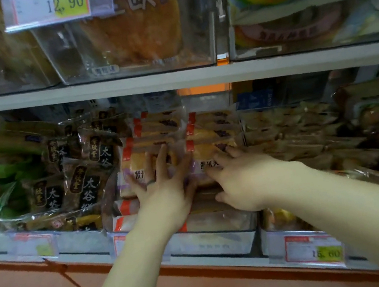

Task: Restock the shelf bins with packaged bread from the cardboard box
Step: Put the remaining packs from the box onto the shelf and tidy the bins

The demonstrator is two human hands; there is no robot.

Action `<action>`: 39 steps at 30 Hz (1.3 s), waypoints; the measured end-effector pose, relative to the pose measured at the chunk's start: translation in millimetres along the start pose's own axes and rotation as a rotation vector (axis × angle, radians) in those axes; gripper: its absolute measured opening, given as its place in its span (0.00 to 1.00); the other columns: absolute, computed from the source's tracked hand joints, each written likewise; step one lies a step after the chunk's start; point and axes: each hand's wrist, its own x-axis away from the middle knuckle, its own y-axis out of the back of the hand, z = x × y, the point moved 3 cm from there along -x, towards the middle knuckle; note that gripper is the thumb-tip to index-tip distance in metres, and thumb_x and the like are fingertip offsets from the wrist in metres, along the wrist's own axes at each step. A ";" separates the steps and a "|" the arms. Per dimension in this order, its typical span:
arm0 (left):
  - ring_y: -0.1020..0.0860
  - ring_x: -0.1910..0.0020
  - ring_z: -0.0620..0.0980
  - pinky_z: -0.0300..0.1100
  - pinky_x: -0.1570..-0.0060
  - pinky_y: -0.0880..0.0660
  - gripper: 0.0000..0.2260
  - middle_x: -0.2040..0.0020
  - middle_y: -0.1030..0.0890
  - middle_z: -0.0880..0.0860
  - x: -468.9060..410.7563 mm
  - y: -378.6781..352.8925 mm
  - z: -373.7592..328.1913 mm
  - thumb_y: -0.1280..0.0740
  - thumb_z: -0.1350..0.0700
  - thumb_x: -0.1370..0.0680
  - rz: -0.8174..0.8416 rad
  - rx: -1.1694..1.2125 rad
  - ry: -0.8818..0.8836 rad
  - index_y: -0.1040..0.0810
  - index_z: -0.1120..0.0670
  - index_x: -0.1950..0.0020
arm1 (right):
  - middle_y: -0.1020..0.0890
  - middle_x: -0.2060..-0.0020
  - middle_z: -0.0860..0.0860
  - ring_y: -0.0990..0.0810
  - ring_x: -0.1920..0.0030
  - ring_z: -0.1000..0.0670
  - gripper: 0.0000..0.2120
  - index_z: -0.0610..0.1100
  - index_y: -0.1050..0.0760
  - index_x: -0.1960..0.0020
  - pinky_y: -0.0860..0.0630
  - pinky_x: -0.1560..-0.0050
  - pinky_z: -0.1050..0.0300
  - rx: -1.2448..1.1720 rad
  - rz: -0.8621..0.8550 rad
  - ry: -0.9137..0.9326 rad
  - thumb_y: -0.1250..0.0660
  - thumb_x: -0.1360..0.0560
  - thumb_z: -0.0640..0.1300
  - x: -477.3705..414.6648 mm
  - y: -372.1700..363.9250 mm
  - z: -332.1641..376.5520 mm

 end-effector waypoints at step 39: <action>0.28 0.35 0.52 0.47 0.40 0.29 0.19 0.27 0.38 0.51 267.3 -26.7 -472.4 0.46 0.46 0.18 0.345 0.214 -0.840 0.36 0.45 0.26 | 0.20 0.49 0.52 0.25 0.46 0.49 0.17 0.55 0.23 0.44 0.31 0.61 0.57 -0.269 -0.171 -1.087 0.40 0.25 0.63 615.3 -201.1 -213.5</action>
